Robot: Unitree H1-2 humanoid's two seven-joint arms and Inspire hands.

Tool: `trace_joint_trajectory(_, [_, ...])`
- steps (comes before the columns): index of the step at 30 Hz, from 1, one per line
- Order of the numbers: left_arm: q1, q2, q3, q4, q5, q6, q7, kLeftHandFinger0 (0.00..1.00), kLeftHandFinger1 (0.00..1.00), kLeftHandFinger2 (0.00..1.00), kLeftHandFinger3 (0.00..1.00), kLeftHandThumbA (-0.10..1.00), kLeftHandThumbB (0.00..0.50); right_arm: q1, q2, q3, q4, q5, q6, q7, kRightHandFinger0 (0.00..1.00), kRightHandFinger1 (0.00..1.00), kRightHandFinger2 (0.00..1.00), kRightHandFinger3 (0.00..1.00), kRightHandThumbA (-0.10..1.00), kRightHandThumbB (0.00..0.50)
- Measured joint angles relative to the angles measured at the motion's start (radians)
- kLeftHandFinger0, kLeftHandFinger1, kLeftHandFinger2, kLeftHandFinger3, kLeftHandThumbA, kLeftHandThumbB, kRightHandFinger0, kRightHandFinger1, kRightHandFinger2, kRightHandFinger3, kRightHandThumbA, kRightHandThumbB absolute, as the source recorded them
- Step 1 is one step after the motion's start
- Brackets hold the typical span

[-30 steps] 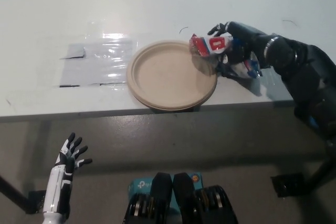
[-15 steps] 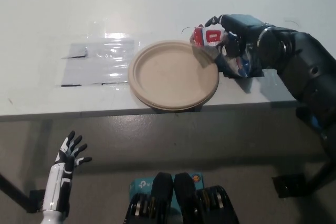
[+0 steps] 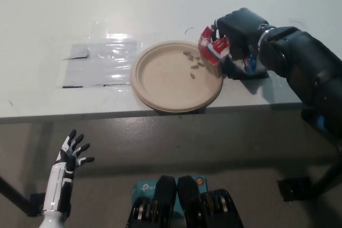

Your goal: The robot picks up a small bag of sunflower seeds on the right hand side and take it to the empty plate on the left hand side then pours some sunflower seeds on to the plate.

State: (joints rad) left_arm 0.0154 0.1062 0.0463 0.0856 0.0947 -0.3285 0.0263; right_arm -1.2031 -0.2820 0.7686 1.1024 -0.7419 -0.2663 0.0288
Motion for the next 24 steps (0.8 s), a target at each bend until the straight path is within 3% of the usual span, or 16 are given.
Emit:
trace_joint_trajectory(3, [0.000, 0.001, 0.000, 0.000, -0.001, 0.000, -0.001, 0.70, 0.84, 0.96, 1.00, 1.00, 0.017, 0.032, -0.018, 0.010, -0.070, -0.029, -0.010, -0.022, 0.00, 0.02, 0.12, 0.08, 0.35, 0.000])
trace_joint_trajectory(5, [-0.002, 0.002, 0.000, 0.000, -0.001, 0.000, -0.001, 0.70, 0.84, 0.96, 1.00, 1.00, 0.022, 0.048, -0.033, 0.013, -0.119, -0.050, -0.013, -0.031, 0.00, 0.04, 0.27, 0.08, 0.32, 0.000])
trace_joint_trajectory(7, [-0.005, 0.005, 0.000, 0.000, 0.000, 0.000, -0.001, 0.69, 0.84, 0.96, 1.00, 1.00, 0.019, 0.060, -0.050, 0.017, -0.172, -0.073, -0.021, -0.039, 0.00, 0.11, 0.48, 0.09, 0.36, 0.000])
trace_joint_trajectory(8, [-0.007, 0.006, 0.000, 0.000, 0.001, 0.000, -0.001, 0.69, 0.83, 0.96, 1.00, 1.00, 0.015, 0.064, -0.060, 0.019, -0.200, -0.084, -0.025, -0.043, 0.00, 0.14, 0.52, 0.09, 0.36, 0.000])
trace_joint_trajectory(11, [-0.016, 0.011, -0.002, 0.000, 0.001, 0.001, -0.002, 0.68, 0.82, 0.96, 1.00, 1.00, 0.000, 0.074, -0.081, 0.022, -0.269, -0.116, -0.033, -0.048, 0.00, 0.26, 0.63, 0.27, 0.35, 0.000])
trace_joint_trajectory(14, [-0.024, 0.014, -0.003, 0.000, 0.001, 0.002, -0.003, 0.67, 0.83, 0.96, 1.00, 1.00, 0.006, 0.082, -0.095, 0.026, -0.320, -0.148, -0.040, -0.051, 0.00, 0.25, 0.60, 0.42, 0.39, 0.000])
trace_joint_trajectory(15, [-0.025, 0.014, -0.003, -0.001, 0.001, 0.002, -0.003, 0.67, 0.83, 0.97, 1.00, 1.00, 0.004, 0.085, -0.101, 0.034, -0.339, -0.164, -0.042, -0.051, 0.00, 0.21, 0.56, 0.44, 0.43, 0.000])
trace_joint_trajectory(17, [-0.026, 0.014, -0.003, -0.001, 0.001, 0.003, -0.003, 0.67, 0.83, 0.97, 1.00, 1.00, 0.000, 0.090, -0.109, 0.056, -0.362, -0.198, -0.042, -0.053, 0.00, 0.12, 0.47, 0.38, 0.46, 0.000])
trace_joint_trajectory(18, [-0.026, 0.014, -0.003, -0.001, 0.001, 0.003, -0.003, 0.66, 0.82, 0.96, 1.00, 1.00, 0.000, 0.091, -0.113, 0.076, -0.372, -0.224, -0.043, -0.054, 0.00, 0.09, 0.45, 0.55, 0.43, 0.000])
trace_joint_trajectory(19, [-0.026, 0.014, -0.004, 0.000, 0.001, 0.003, -0.003, 0.66, 0.81, 0.96, 1.00, 1.00, 0.000, 0.091, -0.116, 0.095, -0.376, -0.248, -0.044, -0.057, 0.00, 0.04, 0.39, 0.51, 0.33, 0.000])
trace_joint_trajectory(21, [-0.026, 0.014, -0.004, 0.000, 0.004, 0.003, -0.003, 0.65, 0.80, 0.95, 1.00, 1.00, 0.003, 0.091, -0.121, 0.130, -0.375, -0.291, -0.046, -0.074, 0.00, 0.01, 0.33, 0.32, 0.36, 0.000])
trace_joint_trajectory(24, [-0.026, 0.014, -0.005, 0.000, 0.008, 0.003, -0.003, 0.64, 0.80, 0.94, 1.00, 1.00, 0.018, 0.090, -0.124, 0.170, -0.366, -0.348, -0.046, -0.113, 0.00, 0.00, 0.25, 0.18, 0.30, 0.009])
